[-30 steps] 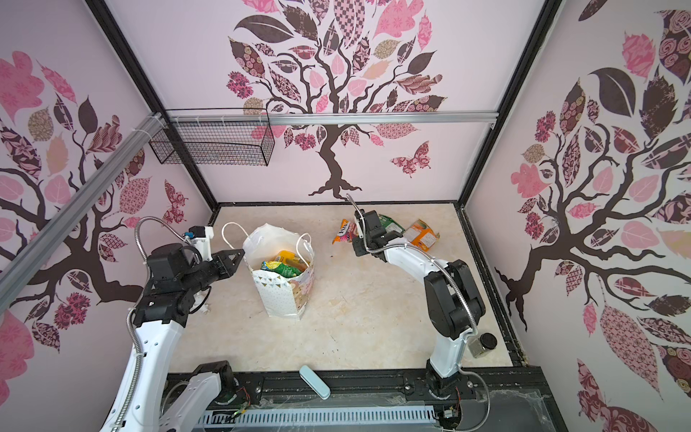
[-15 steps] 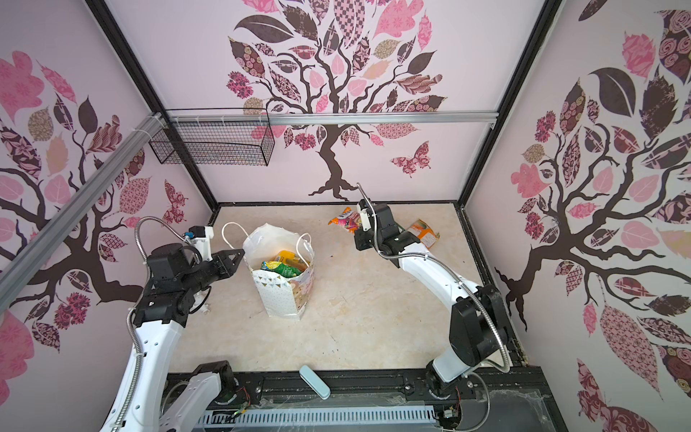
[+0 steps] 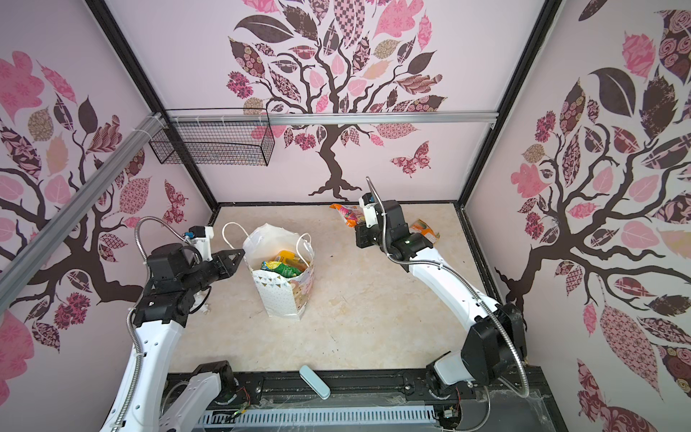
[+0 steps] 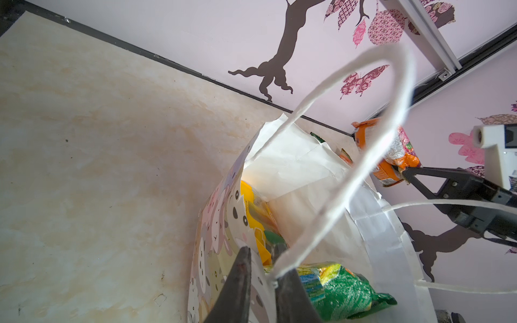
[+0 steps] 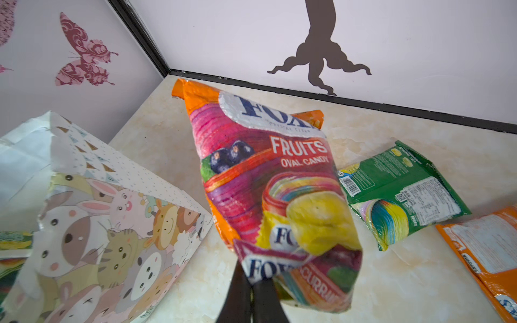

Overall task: Place the snacks into the paper bag
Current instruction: Pick up the snack from the top-center of the table, then place the snack in the paper bag.

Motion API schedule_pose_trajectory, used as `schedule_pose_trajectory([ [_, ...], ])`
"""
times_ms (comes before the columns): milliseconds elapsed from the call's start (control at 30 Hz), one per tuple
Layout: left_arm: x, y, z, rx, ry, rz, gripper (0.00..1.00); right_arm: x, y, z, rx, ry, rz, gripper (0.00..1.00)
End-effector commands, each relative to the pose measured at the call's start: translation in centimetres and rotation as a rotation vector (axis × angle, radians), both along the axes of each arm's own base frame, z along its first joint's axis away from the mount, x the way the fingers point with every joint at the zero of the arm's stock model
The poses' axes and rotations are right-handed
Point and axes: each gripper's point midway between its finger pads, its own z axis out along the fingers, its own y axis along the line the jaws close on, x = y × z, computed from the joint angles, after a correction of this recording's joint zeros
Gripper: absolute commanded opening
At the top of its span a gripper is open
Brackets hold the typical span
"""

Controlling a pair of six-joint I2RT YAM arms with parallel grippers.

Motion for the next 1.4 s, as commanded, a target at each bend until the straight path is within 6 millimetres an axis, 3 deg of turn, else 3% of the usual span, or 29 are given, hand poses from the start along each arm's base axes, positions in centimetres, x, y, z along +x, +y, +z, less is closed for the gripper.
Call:
schedule_pose_trajectory([
  [0,0.0,0.0,-0.2,0.001,-0.018,-0.007,0.19,-1.7,0.7,8.2,0.131,-0.163,0.065,0.00],
  [533,-0.1,0.0,0.0,0.004,-0.028,-0.006,0.19,-7.5,4.1,18.3,0.221,-0.357,0.209,0.00],
  [800,-0.2,0.0,0.1,0.005,-0.029,-0.004,0.20,-12.4,8.1,22.5,0.354,-0.422,0.392,0.00],
  [967,-0.2,0.0,0.0,0.005,-0.030,-0.004,0.20,-15.4,10.7,23.4,0.407,-0.421,0.513,0.00],
  [1100,-0.2,0.1,0.0,0.006,-0.029,0.000,0.20,-16.4,11.7,23.5,0.412,-0.410,0.564,0.00],
  [1367,-0.2,0.1,0.0,0.005,-0.027,-0.001,0.20,-18.4,14.8,21.1,0.368,-0.340,0.670,0.00],
])
